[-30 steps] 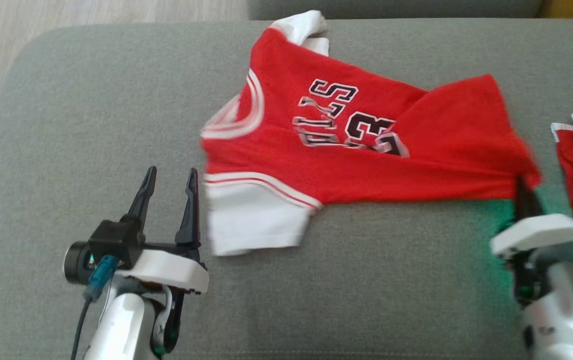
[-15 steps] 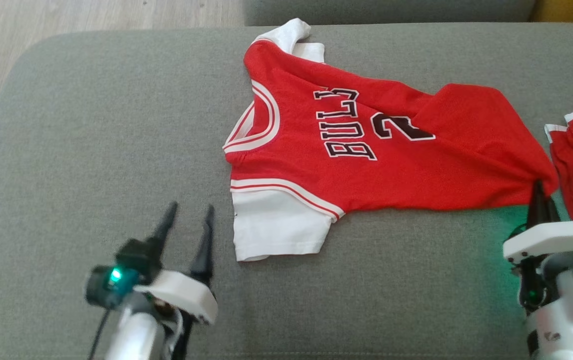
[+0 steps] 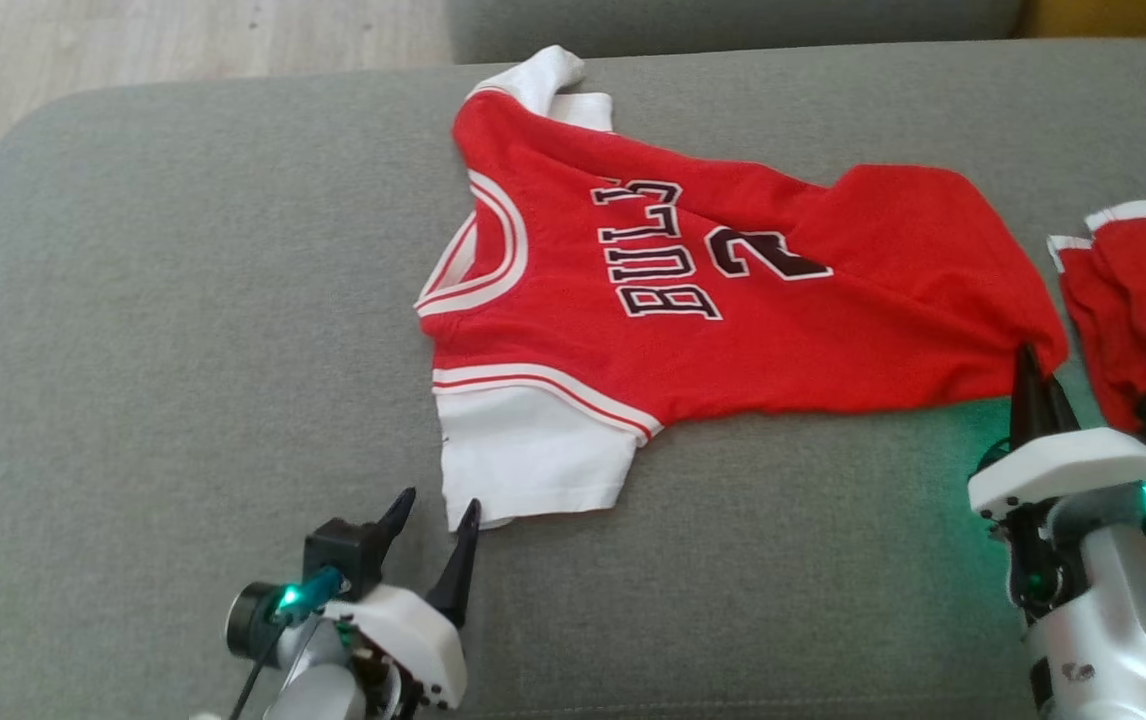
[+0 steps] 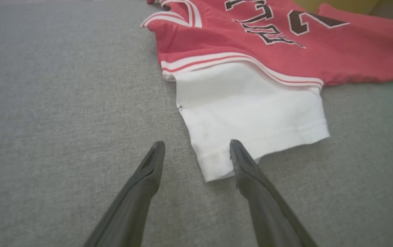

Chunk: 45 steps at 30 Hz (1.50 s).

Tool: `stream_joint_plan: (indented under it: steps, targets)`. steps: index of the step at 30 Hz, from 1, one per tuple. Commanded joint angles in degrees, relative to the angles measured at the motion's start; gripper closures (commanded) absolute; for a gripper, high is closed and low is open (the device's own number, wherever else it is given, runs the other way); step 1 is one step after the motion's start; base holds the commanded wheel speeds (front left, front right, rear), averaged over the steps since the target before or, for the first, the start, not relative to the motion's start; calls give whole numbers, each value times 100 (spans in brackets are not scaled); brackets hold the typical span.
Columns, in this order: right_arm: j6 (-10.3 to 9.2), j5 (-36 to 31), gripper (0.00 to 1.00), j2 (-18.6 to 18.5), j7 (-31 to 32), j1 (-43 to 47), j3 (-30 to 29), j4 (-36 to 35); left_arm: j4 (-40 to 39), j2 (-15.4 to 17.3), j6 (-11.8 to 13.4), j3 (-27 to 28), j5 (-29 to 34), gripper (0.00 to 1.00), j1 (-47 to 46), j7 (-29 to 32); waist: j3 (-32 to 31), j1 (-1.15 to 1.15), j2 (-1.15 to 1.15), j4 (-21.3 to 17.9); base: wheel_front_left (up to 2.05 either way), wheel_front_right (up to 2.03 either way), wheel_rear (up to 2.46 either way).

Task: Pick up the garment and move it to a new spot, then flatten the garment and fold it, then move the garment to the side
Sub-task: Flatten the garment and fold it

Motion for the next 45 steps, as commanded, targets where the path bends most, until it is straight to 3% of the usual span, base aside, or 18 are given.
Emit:
stream_joint_plan:
  steps: [1, 5, 12, 13, 14, 15, 22, 26, 32, 38, 45]
  targets:
    - [-5, 13, 100, 13, 29, -79, 190, -217, -7, 25, 58, 84, -57, 0, -346, -38, 24, 0, 0, -68, 0, 0, 0]
    - [-5, 46, 100, -8, 72, -93, 262, -289, 323, 25, 237, -16, -171, 0, -525, 1, 64, 0, 0, -165, 0, 0, 0]
    - [-5, 81, 100, -14, 105, -117, 333, -383, 684, 25, 93, -291, -368, 0, -713, 166, 105, 0, 0, -235, 0, 0, 0]
    - [-5, 84, 100, -11, 111, -123, 346, -396, 734, 25, 42, -354, -395, 15, -733, 218, 107, 0, 0, -244, 0, 0, 0]
    - [-5, 89, 100, -8, 116, -128, 357, -410, 770, 25, -6, -412, -423, 85, -751, 251, 108, 0, 0, -250, 0, 0, 0]
    - [-5, 95, 100, -4, 119, -132, 369, -426, 802, 25, -48, -469, -445, 100, -768, 279, 107, 0, 0, -256, 0, 0, 0]
    - [-5, 118, 100, -6, 108, -98, 467, -570, 687, 25, -24, -525, -590, 100, -879, 88, 53, 0, 0, -253, 0, 0, 0]
    - [-5, 125, 100, -22, 89, -62, 610, -741, 383, 135, 169, -427, -445, 100, -932, -21, 7, 0, 0, -259, 0, 0, 0]
    - [-5, 113, 100, -155, 76, 9, 801, -1136, -1009, 232, 349, 228, -391, 100, -823, -42, -39, 0, 0, -287, 0, 0, 0]
    - [-5, 100, 100, -511, 273, -180, 1080, -1710, -2340, 204, 214, 1074, -460, 100, -800, -43, -108, 0, 0, -378, 0, 0, 0]
    - [-5, 277, 100, -1039, 661, -551, 1502, -2578, -3289, 155, -57, 1945, -656, 100, -1273, -44, -354, 0, 0, -494, 0, 0, 0]
